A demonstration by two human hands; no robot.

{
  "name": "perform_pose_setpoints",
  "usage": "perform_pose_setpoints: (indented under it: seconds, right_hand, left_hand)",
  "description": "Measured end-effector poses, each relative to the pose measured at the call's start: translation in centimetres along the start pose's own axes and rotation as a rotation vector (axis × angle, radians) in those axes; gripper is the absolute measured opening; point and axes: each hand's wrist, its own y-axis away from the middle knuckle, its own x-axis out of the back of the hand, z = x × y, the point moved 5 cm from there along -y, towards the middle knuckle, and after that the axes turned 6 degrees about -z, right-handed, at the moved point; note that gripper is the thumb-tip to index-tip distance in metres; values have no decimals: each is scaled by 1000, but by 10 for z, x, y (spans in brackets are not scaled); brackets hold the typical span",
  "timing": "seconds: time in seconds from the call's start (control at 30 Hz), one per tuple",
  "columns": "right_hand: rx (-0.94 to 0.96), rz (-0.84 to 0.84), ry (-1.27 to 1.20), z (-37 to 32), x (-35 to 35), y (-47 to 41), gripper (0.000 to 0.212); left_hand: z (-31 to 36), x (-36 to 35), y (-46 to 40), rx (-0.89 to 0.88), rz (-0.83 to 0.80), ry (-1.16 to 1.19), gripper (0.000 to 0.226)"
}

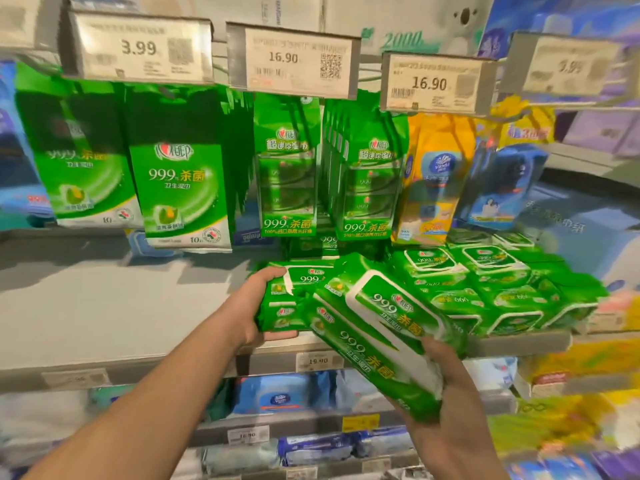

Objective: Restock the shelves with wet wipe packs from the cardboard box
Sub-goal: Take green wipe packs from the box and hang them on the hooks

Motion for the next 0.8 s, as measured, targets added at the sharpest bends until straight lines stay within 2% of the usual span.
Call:
perform_pose_setpoints:
  seconds: [0.07, 0.17, 0.27, 0.37, 0.53, 0.7, 0.8]
  right_hand:
    - [-20, -2, 18, 2, 5, -5, 50]
    - [-44, 1, 15, 4, 8, -10, 48]
    - [-63, 9, 15, 9, 8, -11, 45]
    - [-63, 23, 23, 14, 9, -11, 44]
    - [-65, 25, 38, 16, 5, -6, 42]
    - [-90, 110, 91, 21, 11, -5, 52]
    - [-109, 113, 124, 23, 21, -5, 79]
  left_hand:
    - [4, 8, -2, -31, 24, -134, 34]
    - [5, 22, 5, -103, 55, -474, 54]
    - [5, 29, 12, -168, 37, -705, 46]
    - [0, 30, 11, -220, 8, -754, 47]
    - [7, 24, 6, -359, 235, -976, 32]
    - [6, 15, -10, -404, 302, -1119, 15]
    - [5, 12, -25, -438, 273, -1082, 32]
